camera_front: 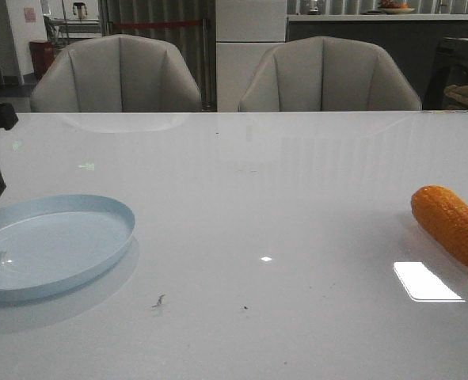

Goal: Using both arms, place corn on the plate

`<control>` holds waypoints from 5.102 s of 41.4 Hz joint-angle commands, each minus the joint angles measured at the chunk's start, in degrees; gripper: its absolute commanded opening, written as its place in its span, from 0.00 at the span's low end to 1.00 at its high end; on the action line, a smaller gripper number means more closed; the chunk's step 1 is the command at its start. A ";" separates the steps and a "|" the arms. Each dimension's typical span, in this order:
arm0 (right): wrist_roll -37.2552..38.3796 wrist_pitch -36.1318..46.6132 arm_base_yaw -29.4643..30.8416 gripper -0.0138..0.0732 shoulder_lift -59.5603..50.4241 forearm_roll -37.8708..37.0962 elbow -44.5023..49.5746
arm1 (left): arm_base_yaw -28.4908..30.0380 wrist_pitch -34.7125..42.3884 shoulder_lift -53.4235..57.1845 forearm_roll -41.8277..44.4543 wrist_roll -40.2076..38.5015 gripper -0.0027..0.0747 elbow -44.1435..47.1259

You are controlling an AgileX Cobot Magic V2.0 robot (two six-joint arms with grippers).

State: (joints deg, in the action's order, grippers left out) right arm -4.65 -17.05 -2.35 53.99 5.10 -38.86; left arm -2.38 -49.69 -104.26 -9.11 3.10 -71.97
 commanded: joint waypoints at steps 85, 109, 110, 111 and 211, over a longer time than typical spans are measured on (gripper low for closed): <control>0.14 4.12 0.27 0.82 -0.50 0.04 -2.28 | 0.13 -16.21 -4.27 -3.77 1.58 0.15 -27.78; 0.14 4.55 0.27 0.82 -0.50 0.04 -2.28 | -11.23 -15.77 -4.36 -14.65 4.46 0.15 -31.57; 0.14 4.55 0.27 0.82 -0.50 0.04 -2.28 | -11.82 -15.44 -4.48 -14.65 4.46 0.15 -31.57; 0.14 4.55 0.27 0.82 -0.50 0.04 -2.28 | -12.61 -15.31 -4.59 -14.65 4.46 0.15 -31.57; 0.14 3.51 0.27 0.82 -0.50 0.04 -2.28 | -1.46 11.41 18.95 2.72 4.06 0.55 -23.77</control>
State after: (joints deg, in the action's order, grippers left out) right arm -4.64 -17.73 -2.35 53.99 5.10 -38.86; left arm -6.25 -45.81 -92.10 -7.22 7.88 -99.18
